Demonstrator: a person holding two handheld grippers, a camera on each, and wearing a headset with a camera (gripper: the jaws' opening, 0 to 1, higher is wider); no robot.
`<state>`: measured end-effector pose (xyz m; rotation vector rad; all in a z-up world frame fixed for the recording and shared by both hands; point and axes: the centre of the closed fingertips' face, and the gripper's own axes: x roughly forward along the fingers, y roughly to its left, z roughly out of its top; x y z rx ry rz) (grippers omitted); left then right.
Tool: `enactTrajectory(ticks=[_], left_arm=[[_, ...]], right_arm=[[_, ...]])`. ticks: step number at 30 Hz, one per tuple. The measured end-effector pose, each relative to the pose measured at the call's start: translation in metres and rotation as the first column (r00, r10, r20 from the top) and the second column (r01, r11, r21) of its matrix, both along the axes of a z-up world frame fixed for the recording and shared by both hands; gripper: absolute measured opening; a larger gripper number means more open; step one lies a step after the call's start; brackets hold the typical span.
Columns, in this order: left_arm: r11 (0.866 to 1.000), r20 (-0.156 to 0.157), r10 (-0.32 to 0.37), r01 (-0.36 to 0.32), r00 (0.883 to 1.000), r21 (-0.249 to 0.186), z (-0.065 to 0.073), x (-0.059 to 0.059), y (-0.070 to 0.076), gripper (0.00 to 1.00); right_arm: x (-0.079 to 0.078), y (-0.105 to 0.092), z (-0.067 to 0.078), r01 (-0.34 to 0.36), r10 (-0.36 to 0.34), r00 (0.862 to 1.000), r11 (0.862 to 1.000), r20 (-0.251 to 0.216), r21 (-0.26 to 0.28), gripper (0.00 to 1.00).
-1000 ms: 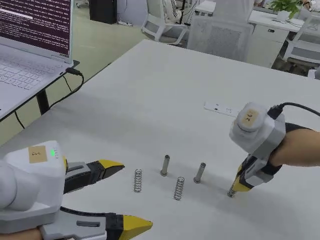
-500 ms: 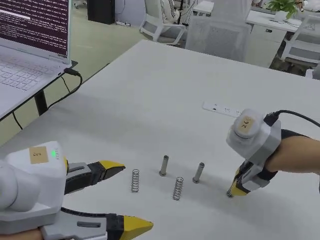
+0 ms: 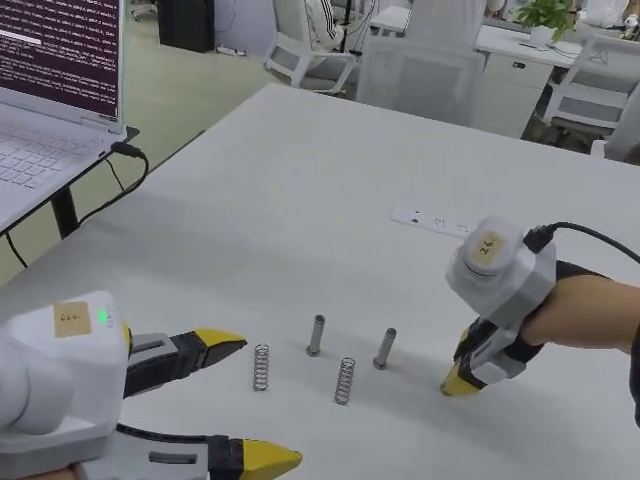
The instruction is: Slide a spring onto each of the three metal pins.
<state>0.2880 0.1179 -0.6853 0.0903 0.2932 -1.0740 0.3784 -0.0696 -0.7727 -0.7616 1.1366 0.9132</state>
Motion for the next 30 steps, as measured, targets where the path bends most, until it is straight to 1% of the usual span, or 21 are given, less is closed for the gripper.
enactTrajectory(ticks=[5, 9, 15, 20, 25, 30], left_arm=[[1.0, -0.005, -0.011, 0.011, 1.0, -0.001, -0.001, -0.001, -0.003, 0.64], [1.0, -0.01, -0.028, 0.028, 1.0, 0.006, -0.003, -0.003, -0.008, 0.64], [0.999, -0.012, -0.044, 0.044, 0.999, 0.008, -0.003, -0.004, -0.013, 0.63], [0.999, -0.014, -0.047, 0.047, 0.999, 0.012, -0.004, -0.005, -0.014, 0.62], [0.999, -0.009, -0.041, 0.041, 0.999, 0.009, -0.003, -0.004, -0.013, 0.63], [0.999, -0.008, -0.033, 0.033, 0.999, 0.009, -0.004, -0.003, -0.01, 0.62]], right_arm=[[-0.001, 0.002, 0.004, 0.014, -0.014, 1.0, 1.0, 0.008, 0.018, 0.26], [-0.002, 0.007, 0.01, 0.021, -0.022, 1.0, 0.999, 0.02, 0.046, 0.28], [-0.003, 0.009, 0.018, 0.014, -0.017, 0.999, 0.998, 0.049, 0.058, 0.3], [-0.005, 0.016, 0.033, 0.016, -0.023, 0.997, 0.996, 0.075, 0.092, 0.31], [-0.008, 0.026, 0.047, -0.009, -0.004, 0.994, 0.994, 0.113, 0.113, 0.32], [-0.011, 0.03, 0.059, -0.024, 0.007, 0.99, 0.992, 0.14, 0.122, 0.32]])
